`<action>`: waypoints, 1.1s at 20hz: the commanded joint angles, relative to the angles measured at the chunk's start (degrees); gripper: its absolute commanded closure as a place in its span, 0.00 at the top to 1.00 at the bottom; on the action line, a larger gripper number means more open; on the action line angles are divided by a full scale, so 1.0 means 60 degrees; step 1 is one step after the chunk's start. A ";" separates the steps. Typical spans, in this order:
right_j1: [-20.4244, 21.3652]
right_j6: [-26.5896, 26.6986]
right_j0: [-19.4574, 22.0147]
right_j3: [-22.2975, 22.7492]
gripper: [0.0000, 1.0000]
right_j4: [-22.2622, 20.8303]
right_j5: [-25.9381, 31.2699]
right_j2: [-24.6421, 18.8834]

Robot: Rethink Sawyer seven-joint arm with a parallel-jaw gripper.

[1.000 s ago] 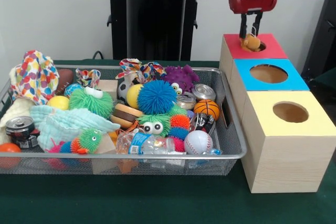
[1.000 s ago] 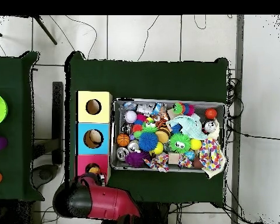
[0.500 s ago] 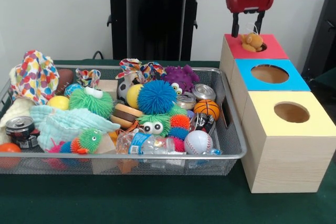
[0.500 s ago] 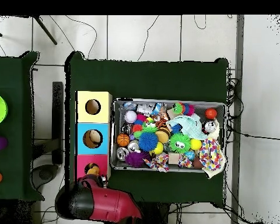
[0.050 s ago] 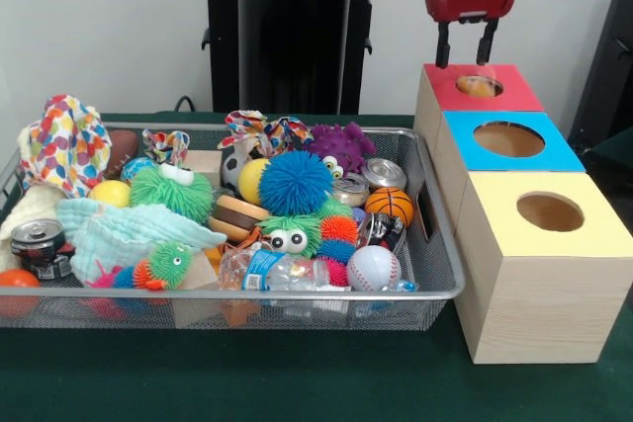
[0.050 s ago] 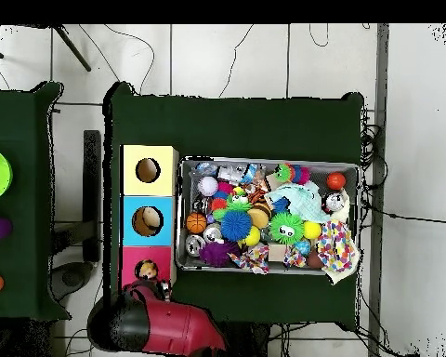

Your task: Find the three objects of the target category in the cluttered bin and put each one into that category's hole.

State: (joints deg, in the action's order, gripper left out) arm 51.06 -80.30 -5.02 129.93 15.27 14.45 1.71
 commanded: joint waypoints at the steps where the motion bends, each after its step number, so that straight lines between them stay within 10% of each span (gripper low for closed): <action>1: 0.0245 -0.2181 0.0239 0.0162 1.00 0.0474 0.1646 -0.0559; 22: 0.0744 -0.1819 0.0015 -0.1020 1.00 -0.0378 0.2734 0.0448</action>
State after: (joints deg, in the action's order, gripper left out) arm 55.90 -80.30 -5.84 129.37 15.99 29.04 2.95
